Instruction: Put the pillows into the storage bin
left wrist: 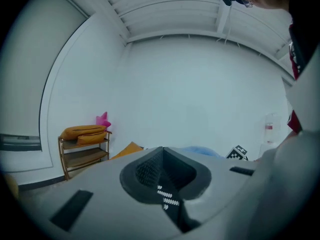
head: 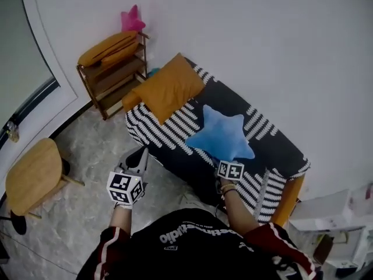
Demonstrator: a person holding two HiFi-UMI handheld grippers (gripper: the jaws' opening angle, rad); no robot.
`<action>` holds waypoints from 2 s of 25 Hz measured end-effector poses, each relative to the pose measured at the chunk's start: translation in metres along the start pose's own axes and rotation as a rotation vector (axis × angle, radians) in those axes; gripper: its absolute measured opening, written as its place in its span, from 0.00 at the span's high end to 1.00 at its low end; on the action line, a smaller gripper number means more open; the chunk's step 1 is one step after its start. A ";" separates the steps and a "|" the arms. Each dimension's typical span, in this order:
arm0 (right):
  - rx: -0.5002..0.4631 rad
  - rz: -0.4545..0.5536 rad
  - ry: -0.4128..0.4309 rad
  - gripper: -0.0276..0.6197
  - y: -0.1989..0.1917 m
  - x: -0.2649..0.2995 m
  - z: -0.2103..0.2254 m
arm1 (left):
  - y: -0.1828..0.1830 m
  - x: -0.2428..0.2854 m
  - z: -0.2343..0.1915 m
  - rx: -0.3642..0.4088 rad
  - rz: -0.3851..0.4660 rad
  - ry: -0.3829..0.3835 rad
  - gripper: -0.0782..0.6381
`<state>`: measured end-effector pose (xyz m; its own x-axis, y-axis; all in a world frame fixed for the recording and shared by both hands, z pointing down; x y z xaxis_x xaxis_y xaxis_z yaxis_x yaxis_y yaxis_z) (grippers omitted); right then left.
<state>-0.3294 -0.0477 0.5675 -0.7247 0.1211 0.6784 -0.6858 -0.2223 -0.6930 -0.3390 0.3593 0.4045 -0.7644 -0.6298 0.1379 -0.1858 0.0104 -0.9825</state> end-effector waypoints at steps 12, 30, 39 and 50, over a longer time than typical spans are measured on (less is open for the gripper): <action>-0.036 0.140 -0.016 0.68 -0.032 -0.122 -0.046 | 0.015 -0.043 0.050 0.008 0.083 -0.177 0.89; 0.159 0.242 -0.277 0.67 -0.149 -0.277 0.048 | 0.003 0.024 0.229 0.060 0.031 -0.618 0.89; 0.266 0.272 -0.430 0.67 -0.241 -0.401 0.115 | -0.012 0.023 0.392 0.090 -0.009 -0.858 0.89; 0.467 0.332 -0.613 0.67 -0.375 -0.533 0.153 | -0.047 -0.030 0.561 0.164 -0.089 -1.133 0.89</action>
<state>0.3246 -0.1773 0.5032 -0.6264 -0.5389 0.5632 -0.2477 -0.5475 -0.7994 0.0387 -0.0586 0.3763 0.2574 -0.9614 0.0974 -0.0653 -0.1179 -0.9909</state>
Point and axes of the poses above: the fingertips, and each gripper's own axes: x forward along the fingers, z to its right, y out of its top, the point moved 10 cm from there along -x, backward along the fingers, and after that the axes turned 1 degree about z, right-handed, at the moved point
